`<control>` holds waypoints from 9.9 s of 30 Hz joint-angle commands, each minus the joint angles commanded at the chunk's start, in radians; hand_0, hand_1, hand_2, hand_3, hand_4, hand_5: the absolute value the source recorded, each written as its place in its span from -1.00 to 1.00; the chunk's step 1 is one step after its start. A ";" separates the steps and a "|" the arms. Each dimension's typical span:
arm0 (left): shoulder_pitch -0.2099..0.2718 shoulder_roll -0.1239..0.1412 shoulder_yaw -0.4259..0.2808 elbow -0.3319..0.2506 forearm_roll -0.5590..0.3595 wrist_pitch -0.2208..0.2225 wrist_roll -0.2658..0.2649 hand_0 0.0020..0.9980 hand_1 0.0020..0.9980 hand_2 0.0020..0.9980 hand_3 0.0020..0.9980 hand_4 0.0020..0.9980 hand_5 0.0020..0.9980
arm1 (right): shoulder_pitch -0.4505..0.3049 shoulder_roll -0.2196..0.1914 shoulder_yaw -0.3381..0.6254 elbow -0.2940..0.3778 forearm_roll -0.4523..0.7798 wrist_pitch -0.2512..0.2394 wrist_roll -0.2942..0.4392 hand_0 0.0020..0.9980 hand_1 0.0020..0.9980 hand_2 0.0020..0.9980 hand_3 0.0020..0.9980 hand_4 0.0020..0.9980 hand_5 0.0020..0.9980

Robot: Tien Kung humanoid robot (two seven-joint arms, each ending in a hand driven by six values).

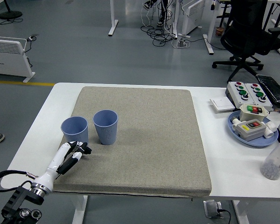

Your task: Push cup pick cup insert cup

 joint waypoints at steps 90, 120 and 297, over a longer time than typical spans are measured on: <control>-0.461 0.121 0.173 -0.142 0.710 -0.401 0.477 0.88 0.93 1.00 1.00 1.00 0.17 | -0.020 0.000 0.006 -0.001 -0.013 0.008 -0.015 0.48 0.36 0.46 0.23 -0.58 -0.18; -0.593 0.060 0.318 0.152 0.739 -0.293 0.439 0.08 0.44 0.58 0.75 0.55 -0.49 | -0.020 -0.002 0.013 0.000 -0.024 0.007 -0.015 0.48 0.36 0.46 0.22 -0.58 -0.18; 0.108 0.009 -0.400 -0.578 -0.754 0.121 0.212 0.42 0.59 0.57 0.59 0.28 1.00 | -0.029 -0.002 0.010 -0.004 -0.019 -0.002 -0.011 0.48 0.36 0.45 0.22 -0.59 -0.20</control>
